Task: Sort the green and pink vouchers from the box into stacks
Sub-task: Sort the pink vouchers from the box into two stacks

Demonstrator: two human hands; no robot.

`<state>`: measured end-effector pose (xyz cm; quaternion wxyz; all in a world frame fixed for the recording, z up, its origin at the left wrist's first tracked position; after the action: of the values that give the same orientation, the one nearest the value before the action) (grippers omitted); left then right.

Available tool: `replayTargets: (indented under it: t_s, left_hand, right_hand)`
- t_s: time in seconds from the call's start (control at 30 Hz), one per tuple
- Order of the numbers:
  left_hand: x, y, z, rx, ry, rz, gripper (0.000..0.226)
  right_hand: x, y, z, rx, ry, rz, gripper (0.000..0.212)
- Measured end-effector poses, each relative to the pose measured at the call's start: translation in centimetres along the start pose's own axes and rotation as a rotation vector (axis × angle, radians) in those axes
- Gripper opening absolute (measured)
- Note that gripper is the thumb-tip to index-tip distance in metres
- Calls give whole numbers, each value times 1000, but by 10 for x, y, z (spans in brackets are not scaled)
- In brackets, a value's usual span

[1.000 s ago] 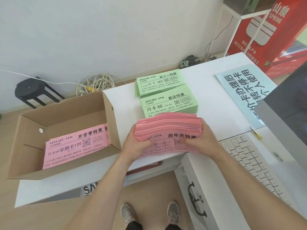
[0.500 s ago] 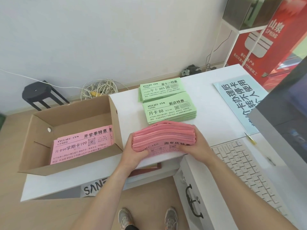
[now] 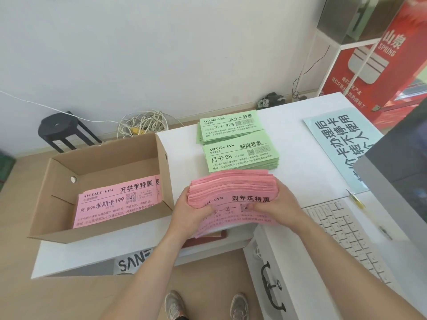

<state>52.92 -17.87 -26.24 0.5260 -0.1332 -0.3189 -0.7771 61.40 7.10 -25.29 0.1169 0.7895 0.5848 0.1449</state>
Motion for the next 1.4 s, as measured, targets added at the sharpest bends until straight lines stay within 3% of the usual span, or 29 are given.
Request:
replayTargets:
  t_s: [0.13,0.3,0.4,0.47,0.57,0.67,0.83,0.93,1.1,1.4]
  left_hand:
    - [-6,6,1,98,-45,-178,33]
    - [-5,-5,-1,264,-105,-173,28]
    - [3,-7,3,285,-251,-132,40]
    - [12,-3,13,251,-451,-67,61]
    - [17,3,32,167,-644,18,89]
    - [16,0,48,83,-679,54,87]
    - [27,-23,72,45,-626,73,83]
    - [27,-46,80,97,-612,11,95]
    - [-1,-85,84,127,-636,-194,110]
    - [-29,-111,92,38,-640,-241,136]
  right_hand:
    - [1,-8,-2,-271,96,-142,39]
    - [-2,-18,0,-427,158,-128,30]
    - [1,-24,2,-419,162,-20,35]
    - [4,-23,-1,-383,222,21,37]
    - [6,-19,-9,-334,365,24,48]
    - [17,-20,-23,-264,537,82,62]
    - [57,-43,-66,-51,501,275,81]
    - [63,-69,-72,-67,533,225,92]
    - [46,-109,-51,-210,744,18,130]
    - [38,-140,-39,-192,850,12,141]
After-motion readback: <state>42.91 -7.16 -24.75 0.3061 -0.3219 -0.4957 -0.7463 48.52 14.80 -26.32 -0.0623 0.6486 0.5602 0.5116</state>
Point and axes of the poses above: each hand's wrist, its own y-axis away from the middle knuckle, its own x-axis out of the back of the hand, z = x × y, the point moved 9 cm from there along -y, towards the middle knuckle, and after that the axes turned 15 degrees about -y, right-handed, at the moved point
